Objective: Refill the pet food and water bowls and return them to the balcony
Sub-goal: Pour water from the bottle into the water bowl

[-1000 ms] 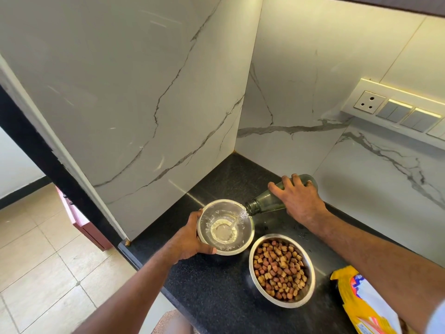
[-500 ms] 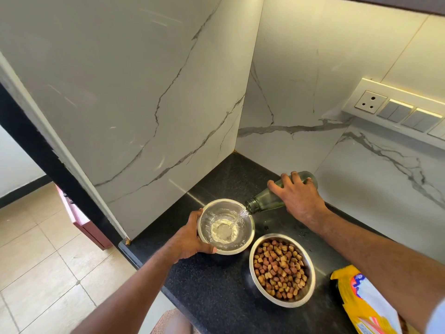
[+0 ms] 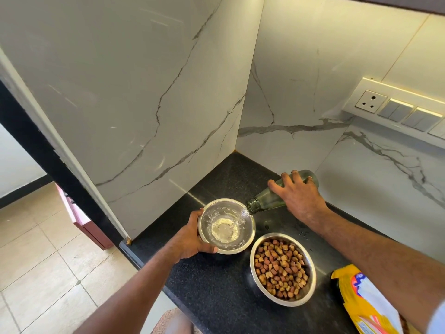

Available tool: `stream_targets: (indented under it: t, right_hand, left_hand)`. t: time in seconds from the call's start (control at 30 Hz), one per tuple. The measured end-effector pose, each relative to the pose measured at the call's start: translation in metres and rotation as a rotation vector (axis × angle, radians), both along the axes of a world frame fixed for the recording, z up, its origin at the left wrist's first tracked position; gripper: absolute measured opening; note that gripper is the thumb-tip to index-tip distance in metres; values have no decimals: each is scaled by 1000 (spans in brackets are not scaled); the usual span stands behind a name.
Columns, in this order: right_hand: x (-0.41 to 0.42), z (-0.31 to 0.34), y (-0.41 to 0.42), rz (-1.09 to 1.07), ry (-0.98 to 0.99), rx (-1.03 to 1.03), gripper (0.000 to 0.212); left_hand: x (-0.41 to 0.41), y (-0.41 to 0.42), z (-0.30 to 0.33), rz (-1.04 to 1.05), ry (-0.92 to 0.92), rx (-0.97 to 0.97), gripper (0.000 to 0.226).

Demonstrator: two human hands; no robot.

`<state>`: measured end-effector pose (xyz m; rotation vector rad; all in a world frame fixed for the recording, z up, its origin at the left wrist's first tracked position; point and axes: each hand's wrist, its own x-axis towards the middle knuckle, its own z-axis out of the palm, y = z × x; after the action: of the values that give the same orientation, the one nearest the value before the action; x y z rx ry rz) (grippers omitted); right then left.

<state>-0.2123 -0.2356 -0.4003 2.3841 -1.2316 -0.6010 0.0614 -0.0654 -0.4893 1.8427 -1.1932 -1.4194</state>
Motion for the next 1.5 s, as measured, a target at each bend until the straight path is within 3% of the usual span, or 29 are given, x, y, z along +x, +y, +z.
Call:
stream_targets:
  t: [1.5]
  right_hand:
    - [1, 9, 2, -1, 65, -11, 104]
  left_hand:
    - [1, 1, 0, -12, -9, -10, 126]
